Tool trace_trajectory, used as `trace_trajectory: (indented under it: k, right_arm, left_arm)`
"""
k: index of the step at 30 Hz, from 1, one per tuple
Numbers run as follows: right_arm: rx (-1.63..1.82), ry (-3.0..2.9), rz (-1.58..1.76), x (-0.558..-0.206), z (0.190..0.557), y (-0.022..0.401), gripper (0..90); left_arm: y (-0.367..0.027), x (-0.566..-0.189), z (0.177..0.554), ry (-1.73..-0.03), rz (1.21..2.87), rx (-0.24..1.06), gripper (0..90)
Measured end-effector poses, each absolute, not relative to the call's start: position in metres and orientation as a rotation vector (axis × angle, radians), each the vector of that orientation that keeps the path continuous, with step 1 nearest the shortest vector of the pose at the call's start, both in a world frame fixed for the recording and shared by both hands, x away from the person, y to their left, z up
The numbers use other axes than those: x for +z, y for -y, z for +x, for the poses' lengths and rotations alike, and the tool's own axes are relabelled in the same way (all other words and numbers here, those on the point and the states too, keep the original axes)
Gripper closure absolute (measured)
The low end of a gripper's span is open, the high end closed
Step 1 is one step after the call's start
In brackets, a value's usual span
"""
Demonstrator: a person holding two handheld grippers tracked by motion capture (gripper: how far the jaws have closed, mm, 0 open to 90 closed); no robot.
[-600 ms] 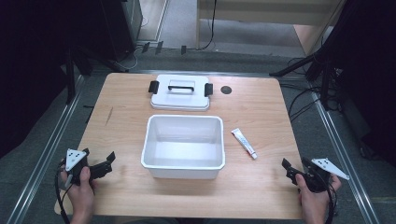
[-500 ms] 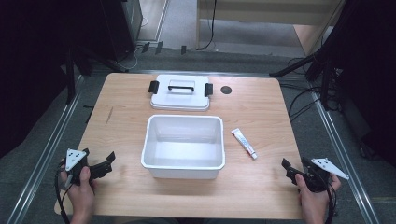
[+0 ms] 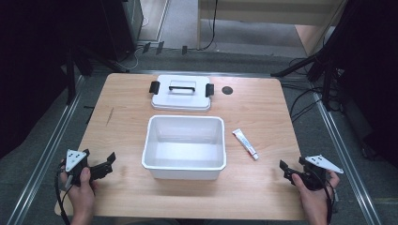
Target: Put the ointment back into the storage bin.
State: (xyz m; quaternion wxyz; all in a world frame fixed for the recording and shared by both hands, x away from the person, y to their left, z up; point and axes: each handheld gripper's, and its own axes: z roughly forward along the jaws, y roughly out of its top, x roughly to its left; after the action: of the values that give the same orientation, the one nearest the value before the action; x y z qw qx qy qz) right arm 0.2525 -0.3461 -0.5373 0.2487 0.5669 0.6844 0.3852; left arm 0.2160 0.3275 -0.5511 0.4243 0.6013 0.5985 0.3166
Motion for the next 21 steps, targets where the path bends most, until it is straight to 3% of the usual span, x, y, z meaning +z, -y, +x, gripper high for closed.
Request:
trace_trajectory:
  k: [21]
  right_arm:
    - [0.558,-2.399,1.504,-0.496,0.291,0.311,18.2]
  left_arm:
    - [-0.329,-0.551,0.216,-1.499,1.501,0.782,0.0]
